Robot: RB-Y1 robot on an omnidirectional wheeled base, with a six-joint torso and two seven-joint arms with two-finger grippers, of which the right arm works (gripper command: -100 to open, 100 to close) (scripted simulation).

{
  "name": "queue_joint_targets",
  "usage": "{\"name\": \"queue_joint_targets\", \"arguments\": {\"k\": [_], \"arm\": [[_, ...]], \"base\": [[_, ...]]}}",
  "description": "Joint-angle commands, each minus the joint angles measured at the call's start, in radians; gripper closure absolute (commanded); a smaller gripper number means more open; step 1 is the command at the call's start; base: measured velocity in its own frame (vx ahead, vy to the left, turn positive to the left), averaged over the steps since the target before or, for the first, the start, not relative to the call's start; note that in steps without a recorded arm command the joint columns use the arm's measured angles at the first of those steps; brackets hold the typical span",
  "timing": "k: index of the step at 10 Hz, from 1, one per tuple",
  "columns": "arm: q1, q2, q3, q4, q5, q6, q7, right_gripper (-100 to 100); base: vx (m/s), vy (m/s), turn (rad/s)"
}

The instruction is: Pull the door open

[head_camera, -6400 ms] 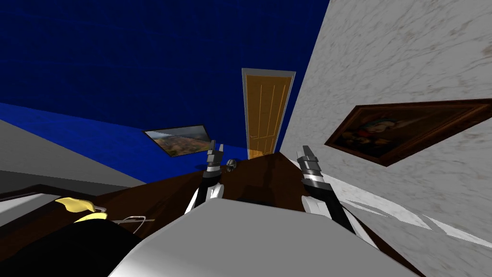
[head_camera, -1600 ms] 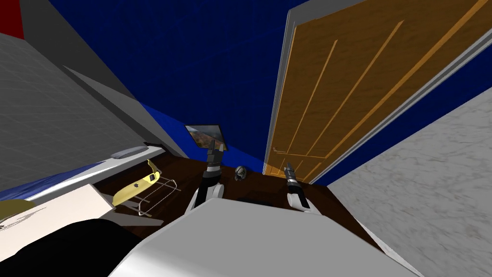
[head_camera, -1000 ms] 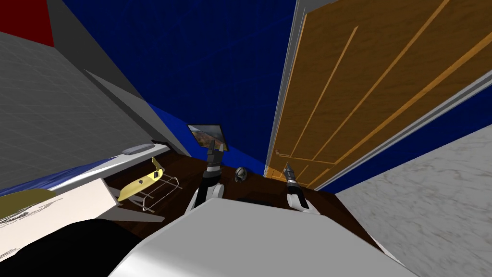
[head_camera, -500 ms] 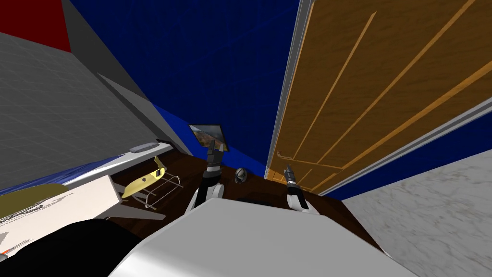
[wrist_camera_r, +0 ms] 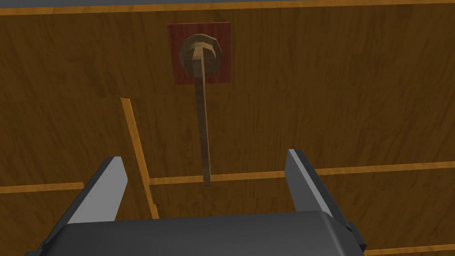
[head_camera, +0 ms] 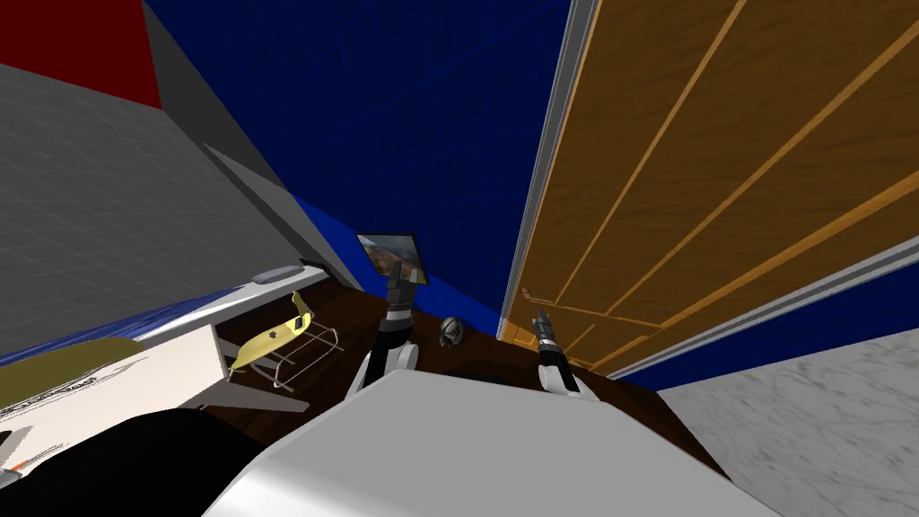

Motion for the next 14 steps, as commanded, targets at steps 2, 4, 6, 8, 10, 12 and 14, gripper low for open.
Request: {"name": "queue_joint_targets", "arguments": {"k": [2, 4, 6, 8, 10, 12, 14], "arm": [[0.012, -0.030, 0.015, 0.006, -0.017, -0.012, -0.025, -100], [0.018, -0.060, 0.029, 0.022, -0.033, -0.027, -0.049, -100], [0.023, -0.086, 0.042, 0.037, -0.047, -0.040, -0.070, -100], [0.026, -0.103, 0.050, 0.046, -0.056, -0.049, -0.083, -100], [0.028, -0.096, 0.047, 0.035, -0.053, -0.043, -0.077, 100], [0.028, -0.096, 0.047, 0.035, -0.053, -0.043, -0.077, 100], [0.028, -0.096, 0.047, 0.035, -0.053, -0.043, -0.077, 100]], "base": [[0.183, 0.025, 0.057], [0.182, -0.004, 0.042], [0.177, -0.031, -0.003], [0.180, -0.010, -0.041], [0.036, 0.002, 0.001], [-0.030, -0.001, 0.004], [-0.012, 0.001, 0.001]]}}
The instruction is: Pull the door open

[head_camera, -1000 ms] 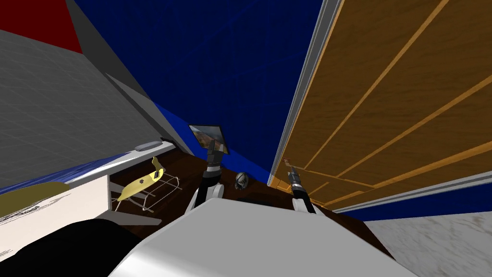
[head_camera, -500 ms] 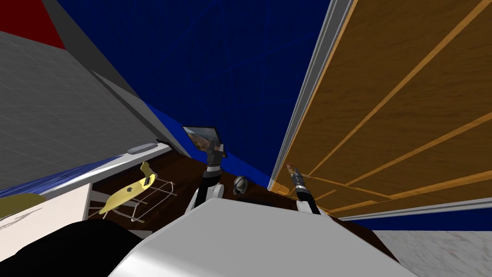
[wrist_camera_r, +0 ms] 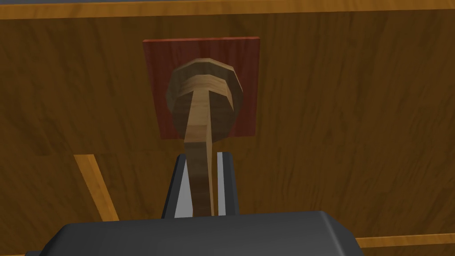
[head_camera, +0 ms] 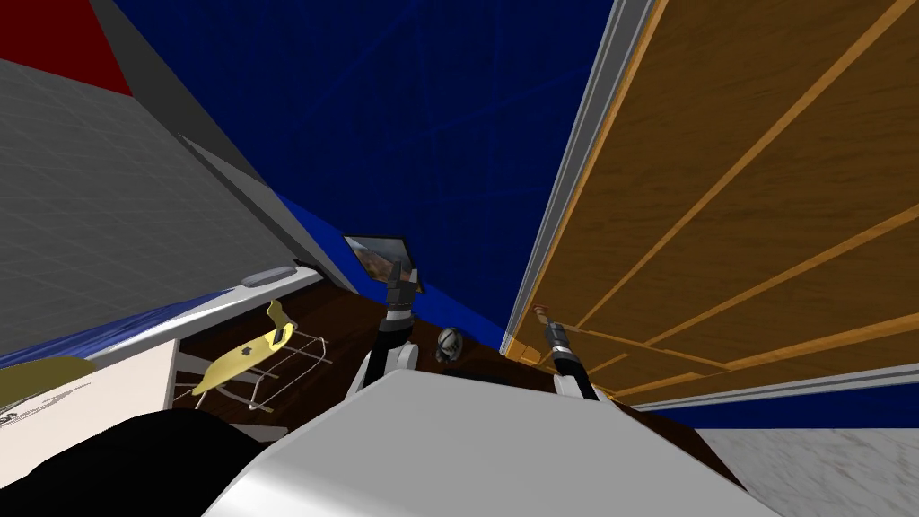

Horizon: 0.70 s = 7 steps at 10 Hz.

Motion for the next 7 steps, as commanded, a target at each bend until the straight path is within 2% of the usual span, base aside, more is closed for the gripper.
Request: {"name": "queue_joint_targets", "arguments": {"k": [1, 3, 7], "arm": [[-0.001, -0.002, -0.001, -0.001, -0.001, -0.002, 0.000, 100], [0.003, -0.004, 0.003, 0.000, 0.002, -0.004, -0.005, 100], [0.013, -0.018, 0.015, -0.001, 0.007, -0.016, -0.026, 100]], "base": [[0.000, 0.000, 0.000], [-0.130, -0.006, 0.076], [-0.191, 0.000, 0.070]]}}
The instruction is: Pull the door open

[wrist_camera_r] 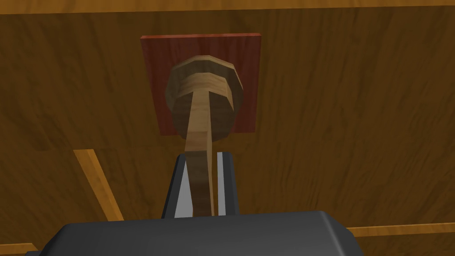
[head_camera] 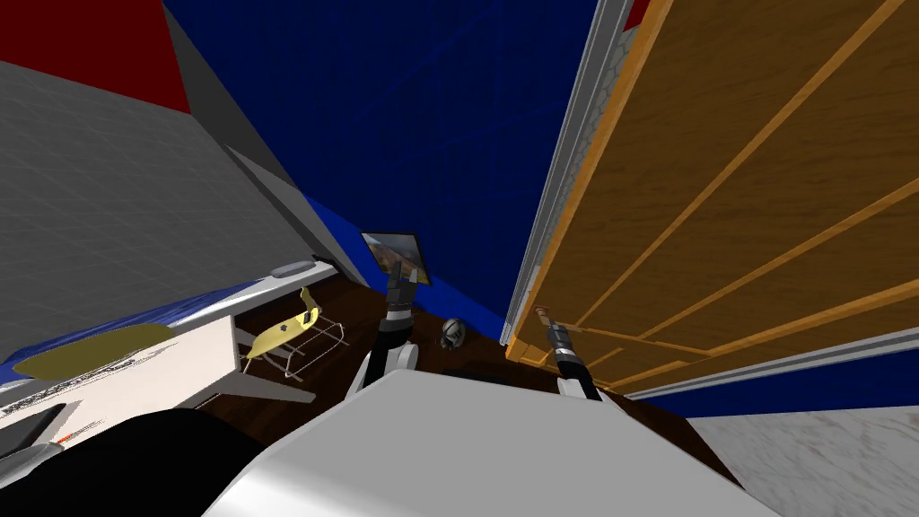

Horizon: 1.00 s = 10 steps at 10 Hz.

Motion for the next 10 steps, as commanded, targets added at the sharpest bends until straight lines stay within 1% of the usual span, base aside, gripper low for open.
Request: {"name": "queue_joint_targets", "arguments": {"k": [1, 3, 4, 5, 7, 8, 9, 10], "arm": [[0.007, -0.006, 0.011, -0.007, 0.006, -0.008, -0.014, 100], [0.018, -0.022, 0.025, -0.007, 0.012, -0.022, -0.038, 100], [0.028, -0.036, 0.037, -0.007, 0.018, -0.033, -0.058, 100], [0.036, -0.047, 0.047, -0.007, 0.023, -0.042, -0.074, 100], [0.051, -0.068, 0.066, -0.006, 0.033, -0.059, -0.106, 100], [0.052, -0.063, 0.059, -0.008, 0.029, -0.048, -0.095, 100], [0.068, -0.077, 0.078, -0.010, 0.038, -0.070, -0.118, 100], [0.076, -0.085, 0.088, -0.012, 0.042, -0.081, -0.129, 100]], "base": [[-0.198, -0.025, 0.102], [-0.170, -0.011, 0.104], [-0.192, -0.030, 0.175], [-0.174, -0.060, 0.140], [-0.101, -0.078, 0.113], [-0.031, -0.035, 0.039], [-0.144, -0.032, 0.137], [-0.222, -0.061, 0.151]]}}
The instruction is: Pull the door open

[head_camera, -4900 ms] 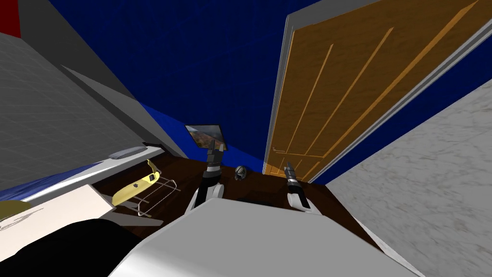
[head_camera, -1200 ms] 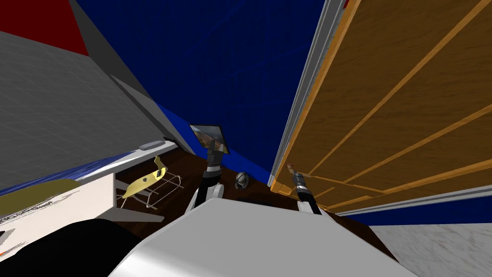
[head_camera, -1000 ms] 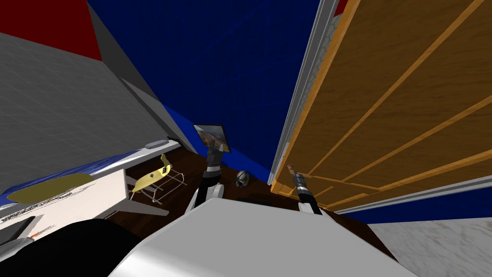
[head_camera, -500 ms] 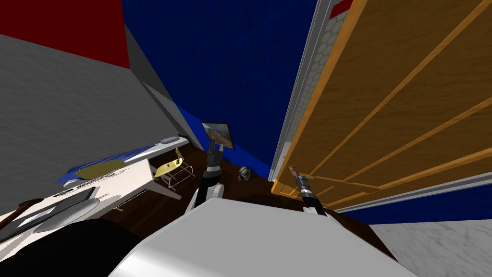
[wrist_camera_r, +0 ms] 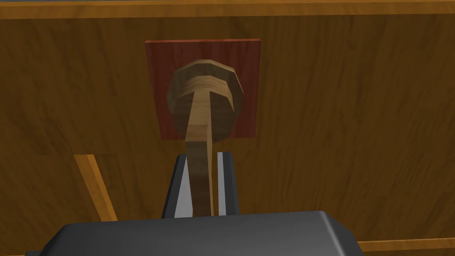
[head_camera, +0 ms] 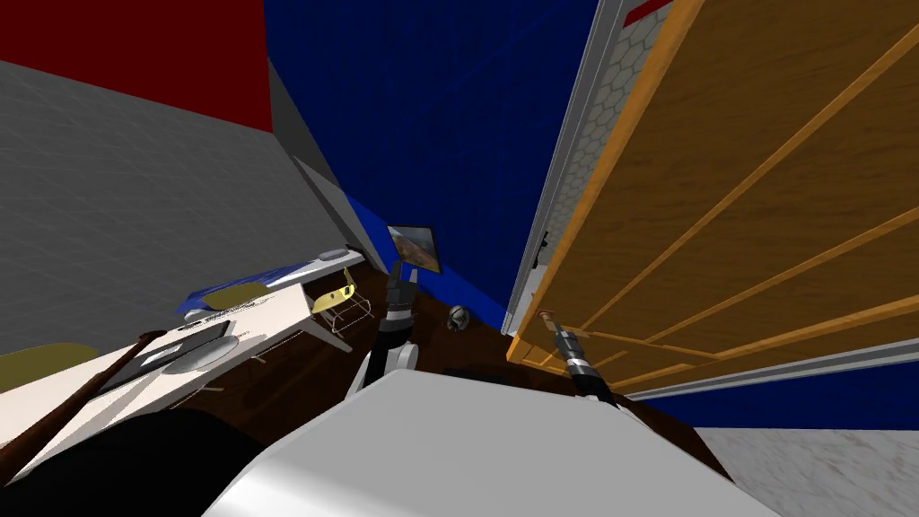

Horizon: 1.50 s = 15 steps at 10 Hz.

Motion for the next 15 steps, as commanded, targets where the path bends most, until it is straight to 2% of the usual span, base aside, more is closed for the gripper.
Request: {"name": "queue_joint_targets", "arguments": {"k": [1, 6, 7, 8, 11, 15], "arm": [[0.009, -0.009, 0.022, 0.018, 0.011, -0.030, -0.022, 100], [0.057, -0.057, 0.078, 0.006, 0.036, -0.096, -0.087, 100], [0.052, -0.052, 0.071, 0.005, 0.032, -0.083, -0.079, 100], [0.071, -0.063, 0.086, 0.012, 0.036, -0.112, -0.094, 100], [0.093, -0.081, 0.101, 0.020, 0.038, -0.154, -0.112, 100], [0.130, -0.111, 0.127, 0.034, 0.042, -0.224, -0.143, 100]], "base": [[-0.225, -0.092, 0.126], [-0.230, -0.071, 0.131], [-0.116, -0.036, 0.028], [-0.167, -0.061, 0.199], [-0.213, -0.077, 0.161], [-0.191, -0.074, 0.156]]}}
